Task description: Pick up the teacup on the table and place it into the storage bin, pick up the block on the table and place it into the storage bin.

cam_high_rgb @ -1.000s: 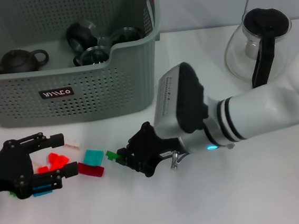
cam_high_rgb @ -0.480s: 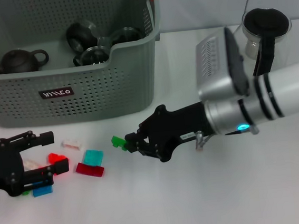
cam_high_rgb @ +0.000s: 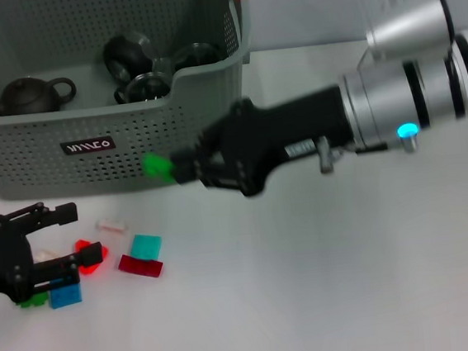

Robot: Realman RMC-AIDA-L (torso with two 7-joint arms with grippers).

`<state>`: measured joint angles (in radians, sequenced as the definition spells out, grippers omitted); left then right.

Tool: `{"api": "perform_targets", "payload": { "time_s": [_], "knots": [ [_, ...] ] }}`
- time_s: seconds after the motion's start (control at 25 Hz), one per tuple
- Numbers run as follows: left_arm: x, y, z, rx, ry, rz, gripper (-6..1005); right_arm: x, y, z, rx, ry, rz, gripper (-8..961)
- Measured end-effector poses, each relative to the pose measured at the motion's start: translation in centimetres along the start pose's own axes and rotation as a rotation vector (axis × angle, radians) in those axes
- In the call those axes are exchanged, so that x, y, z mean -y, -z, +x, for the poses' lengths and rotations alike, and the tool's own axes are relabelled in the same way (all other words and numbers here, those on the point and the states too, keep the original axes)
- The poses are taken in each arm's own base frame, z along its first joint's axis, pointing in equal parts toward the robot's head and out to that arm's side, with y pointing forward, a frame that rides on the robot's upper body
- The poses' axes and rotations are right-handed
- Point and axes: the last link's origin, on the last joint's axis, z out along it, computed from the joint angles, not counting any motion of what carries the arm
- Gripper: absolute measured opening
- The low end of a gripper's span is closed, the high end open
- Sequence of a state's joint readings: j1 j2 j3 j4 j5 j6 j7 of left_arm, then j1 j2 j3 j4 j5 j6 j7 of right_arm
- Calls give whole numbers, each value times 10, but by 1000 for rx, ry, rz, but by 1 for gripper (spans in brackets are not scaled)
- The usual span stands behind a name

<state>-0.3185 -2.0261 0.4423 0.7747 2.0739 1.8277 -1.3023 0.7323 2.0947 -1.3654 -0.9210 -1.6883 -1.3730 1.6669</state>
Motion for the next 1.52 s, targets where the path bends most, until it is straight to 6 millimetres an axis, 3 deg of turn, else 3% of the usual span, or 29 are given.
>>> {"api": "perform_targets", "payload": {
  "time_s": [0.24,0.56,0.88,1.52],
  "knots": [
    [0,-4,-1,17,2,-14,747,12,-14,-46,35,45,17,106],
    [-2,-11,0,28,-1,-44,743,57,-31,-97,86,25,246,105],
    [-4,-18,1,42,-3,-72,740,90,-49,-92,-33,-65,437,113],
    [-4,-23,1,58,-10,-90,733,96,-50,-70,-63,-170,468,146]
  ]
}}
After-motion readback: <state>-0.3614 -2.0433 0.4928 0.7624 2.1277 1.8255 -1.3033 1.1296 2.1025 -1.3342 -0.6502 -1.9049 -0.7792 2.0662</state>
